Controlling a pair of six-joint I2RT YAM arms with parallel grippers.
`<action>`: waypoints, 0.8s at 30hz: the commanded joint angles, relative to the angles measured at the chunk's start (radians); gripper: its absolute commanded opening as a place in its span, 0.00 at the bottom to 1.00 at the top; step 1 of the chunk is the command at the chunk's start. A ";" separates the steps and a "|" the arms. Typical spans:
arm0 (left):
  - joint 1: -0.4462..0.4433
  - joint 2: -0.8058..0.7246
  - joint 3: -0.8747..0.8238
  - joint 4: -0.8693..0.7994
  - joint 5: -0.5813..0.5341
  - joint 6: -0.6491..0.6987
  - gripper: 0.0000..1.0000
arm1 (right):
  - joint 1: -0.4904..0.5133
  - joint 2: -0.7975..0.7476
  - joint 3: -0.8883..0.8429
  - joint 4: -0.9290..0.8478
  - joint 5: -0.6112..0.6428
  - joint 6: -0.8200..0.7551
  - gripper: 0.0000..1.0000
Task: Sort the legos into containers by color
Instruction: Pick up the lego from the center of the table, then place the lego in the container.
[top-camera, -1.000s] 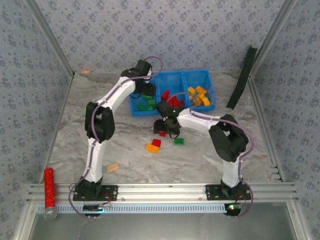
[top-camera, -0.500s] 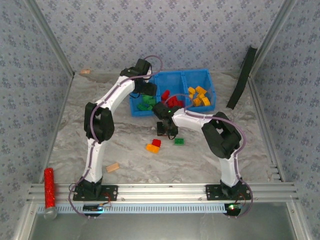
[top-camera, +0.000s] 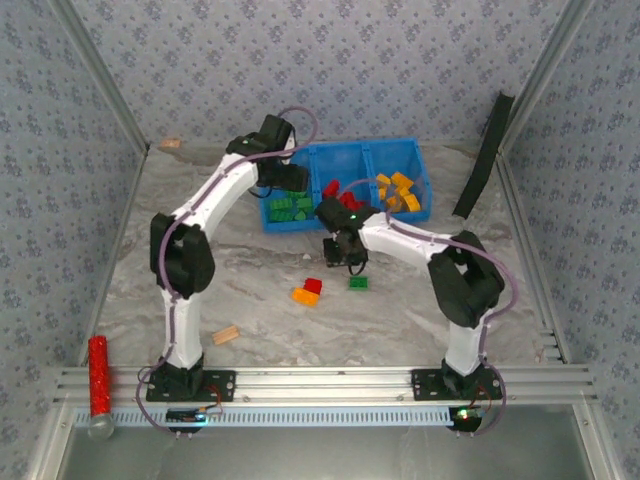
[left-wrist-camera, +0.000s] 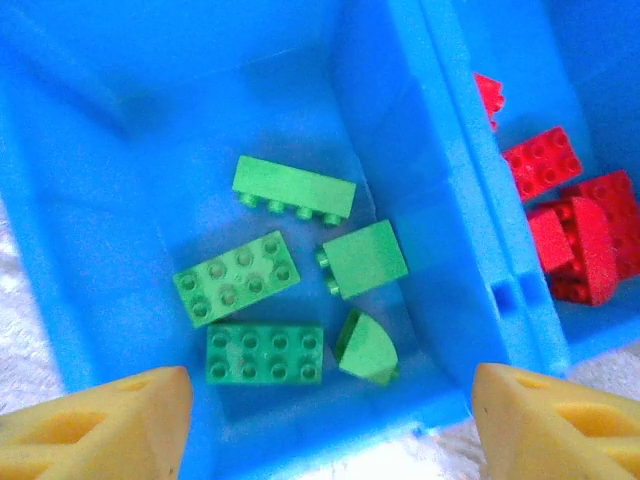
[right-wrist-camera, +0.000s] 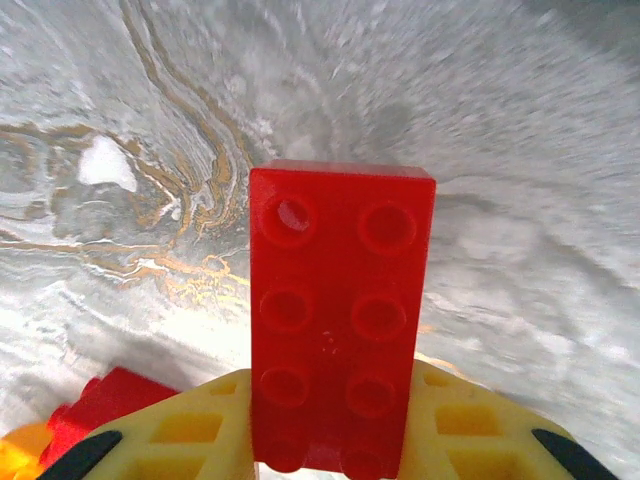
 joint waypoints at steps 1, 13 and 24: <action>0.001 -0.167 -0.090 -0.012 0.015 -0.020 0.75 | -0.039 -0.080 0.046 -0.085 0.050 -0.089 0.27; -0.063 -0.581 -0.557 -0.052 -0.010 -0.155 0.81 | -0.202 -0.004 0.310 -0.044 0.097 -0.305 0.27; -0.245 -0.689 -0.796 -0.058 -0.067 -0.290 0.84 | -0.234 0.293 0.614 -0.030 0.033 -0.393 0.30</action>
